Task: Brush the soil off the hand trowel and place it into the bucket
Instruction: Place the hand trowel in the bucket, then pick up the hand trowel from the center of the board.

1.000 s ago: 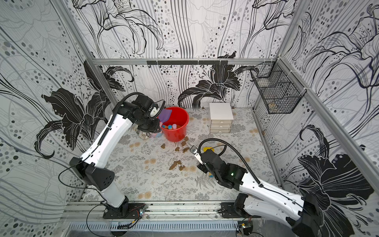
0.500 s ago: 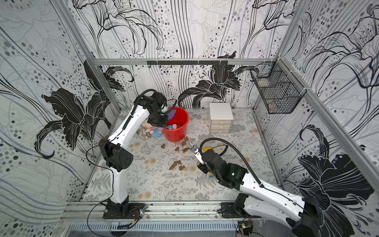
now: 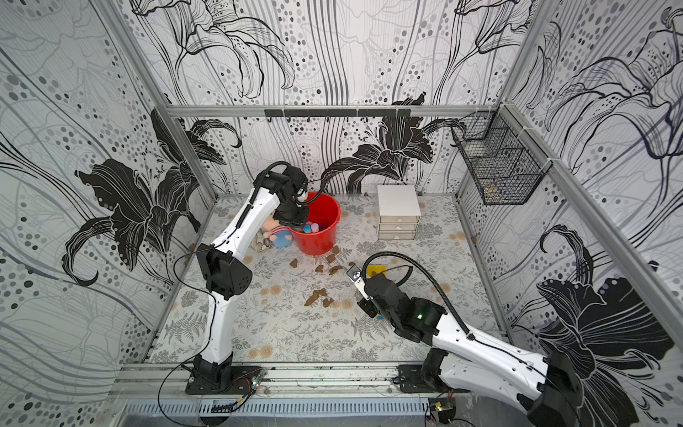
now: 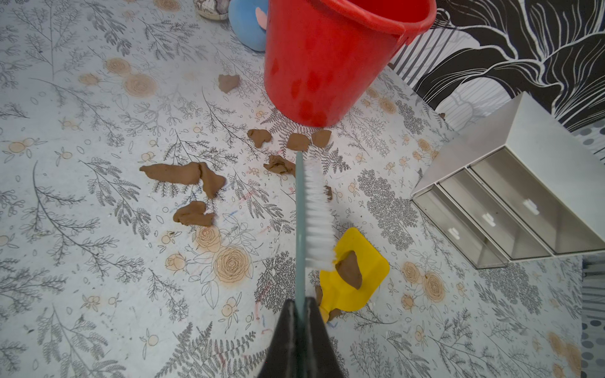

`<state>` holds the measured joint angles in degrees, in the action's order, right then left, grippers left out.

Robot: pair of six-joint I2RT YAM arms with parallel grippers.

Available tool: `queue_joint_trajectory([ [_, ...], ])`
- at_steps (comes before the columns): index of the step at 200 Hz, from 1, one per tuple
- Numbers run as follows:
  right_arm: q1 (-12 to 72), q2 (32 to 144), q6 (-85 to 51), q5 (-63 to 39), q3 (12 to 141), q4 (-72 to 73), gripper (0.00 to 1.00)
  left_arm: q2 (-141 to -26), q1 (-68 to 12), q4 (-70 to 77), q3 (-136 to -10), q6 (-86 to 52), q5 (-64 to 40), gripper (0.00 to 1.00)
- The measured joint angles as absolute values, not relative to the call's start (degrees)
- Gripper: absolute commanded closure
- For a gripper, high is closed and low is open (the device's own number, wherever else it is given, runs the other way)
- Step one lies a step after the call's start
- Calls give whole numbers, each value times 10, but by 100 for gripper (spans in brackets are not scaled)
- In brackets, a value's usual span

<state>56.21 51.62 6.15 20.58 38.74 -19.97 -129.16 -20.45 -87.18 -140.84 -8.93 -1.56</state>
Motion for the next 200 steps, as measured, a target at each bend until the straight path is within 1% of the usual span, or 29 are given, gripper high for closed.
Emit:
queue_joint_trajectory([
  [28,555,516,51,206,387,-200,100,-1286,-204,-869,-1408,-90,-15,57],
  [51,516,516,33,187,386,-199,100,-1232,-207,-834,-1363,-100,-15,53],
  [66,466,518,13,156,386,-199,100,-1156,-215,-792,-1291,-116,-14,50],
  [90,361,523,-24,95,383,-186,100,-989,-253,-689,-1133,-158,-19,47],
  [112,272,530,-53,42,376,-169,100,-842,-325,-567,-969,-213,-31,43],
  [127,221,538,-68,10,372,-158,100,-798,-385,-497,-884,-253,-27,41],
  [139,184,544,-79,-9,370,-150,100,-791,-434,-446,-832,-285,-15,39],
  [149,159,546,-86,-24,369,-143,100,-807,-469,-410,-805,-308,-4,38],
  [171,126,545,-102,-42,363,-130,100,-889,-545,-345,-773,-351,35,35],
  [200,93,530,-114,-52,352,-122,100,-998,-616,-302,-778,-392,71,30],
])
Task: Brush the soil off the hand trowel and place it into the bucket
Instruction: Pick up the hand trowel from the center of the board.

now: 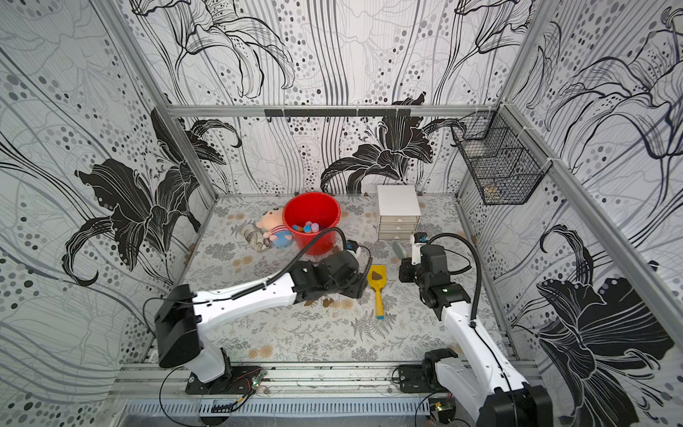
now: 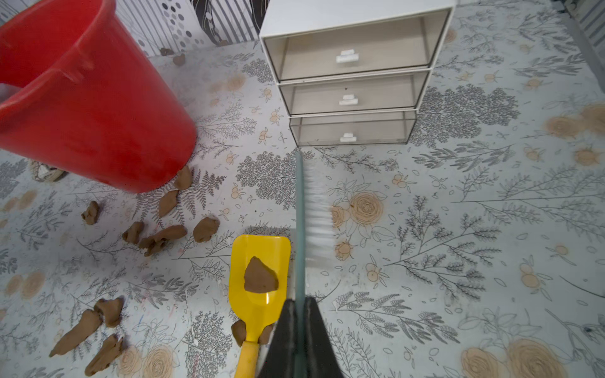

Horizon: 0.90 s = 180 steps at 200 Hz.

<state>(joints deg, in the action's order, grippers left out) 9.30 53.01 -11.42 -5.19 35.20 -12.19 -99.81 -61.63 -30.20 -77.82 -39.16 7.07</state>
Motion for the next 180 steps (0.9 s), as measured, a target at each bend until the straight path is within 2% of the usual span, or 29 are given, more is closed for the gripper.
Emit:
queue_joint_trajectory([
  [33,70,509,-125,-52,342,-119,100,-1113,-657,-288,-828,-412,92,28],
  [89,67,504,-126,-60,339,-115,100,-1239,-665,-293,-911,-421,102,30],
  [116,67,500,-126,-65,335,-115,100,-1252,-665,-304,-912,-421,116,35],
  [149,67,499,-126,-67,335,-115,100,-1247,-665,-300,-899,-420,127,50],
  [180,67,499,-126,-73,335,-115,100,-1230,-665,-291,-868,-420,135,59],
])
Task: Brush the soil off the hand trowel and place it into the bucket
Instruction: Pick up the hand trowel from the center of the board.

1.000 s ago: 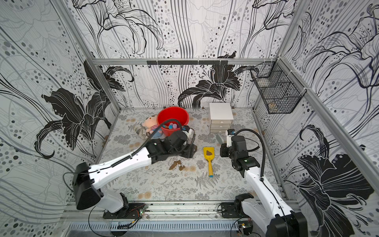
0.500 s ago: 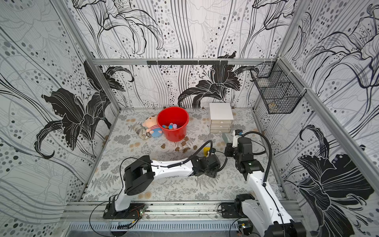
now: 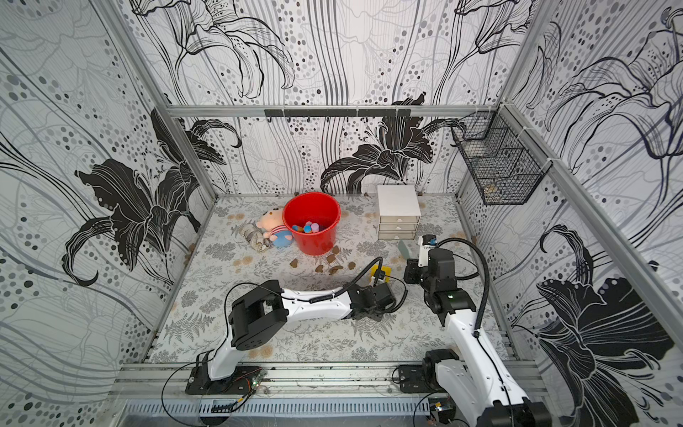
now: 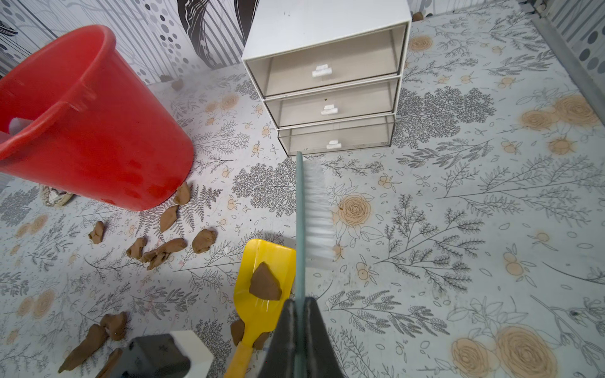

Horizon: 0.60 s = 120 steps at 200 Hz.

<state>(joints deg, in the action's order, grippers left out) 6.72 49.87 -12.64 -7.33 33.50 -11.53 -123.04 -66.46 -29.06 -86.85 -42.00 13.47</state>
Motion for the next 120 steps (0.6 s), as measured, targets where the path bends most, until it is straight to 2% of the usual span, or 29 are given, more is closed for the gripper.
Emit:
queue_joint_trajectory([
  [73,67,501,-127,-86,335,-115,100,-1212,-664,-254,-831,-405,134,80],
  [105,67,501,-129,-95,335,-116,100,-1195,-658,-239,-805,-394,127,93],
  [112,67,499,-131,-97,335,-116,100,-1185,-657,-236,-791,-391,122,100],
  [120,67,496,-133,-101,334,-117,100,-1168,-655,-234,-771,-387,115,100],
])
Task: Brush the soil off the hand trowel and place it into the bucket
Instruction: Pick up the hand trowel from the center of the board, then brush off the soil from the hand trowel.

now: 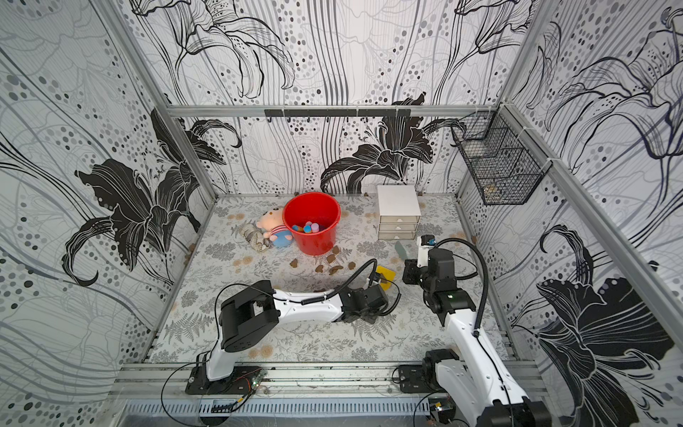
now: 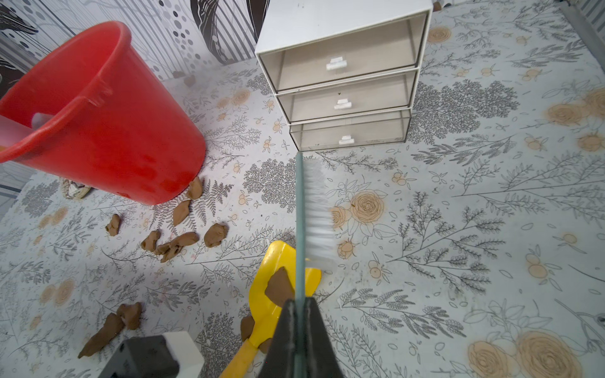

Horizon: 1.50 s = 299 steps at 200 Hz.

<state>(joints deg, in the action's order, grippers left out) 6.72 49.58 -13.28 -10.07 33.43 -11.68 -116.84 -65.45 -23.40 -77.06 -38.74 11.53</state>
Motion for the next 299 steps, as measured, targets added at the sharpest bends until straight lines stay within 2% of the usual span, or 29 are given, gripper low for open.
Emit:
queue_joint_trajectory([
  [48,67,443,-150,-142,335,-144,100,-999,-612,-236,-631,-351,52,100],
  [107,71,413,-205,-300,345,-167,100,-798,-556,-340,-549,-313,-6,100],
  [144,145,415,-259,-369,349,-156,100,-707,-501,-418,-539,-288,-34,100],
  [178,271,458,-309,-387,349,-98,100,-670,-471,-465,-539,-263,-44,100],
  [197,312,495,-330,-389,346,-64,100,-668,-471,-483,-539,-249,-48,100],
  [246,356,583,-365,-389,344,18,100,-669,-471,-500,-539,-224,-63,100],
  [299,356,659,-355,-384,347,46,100,-673,-474,-500,-539,-211,-78,100],
])
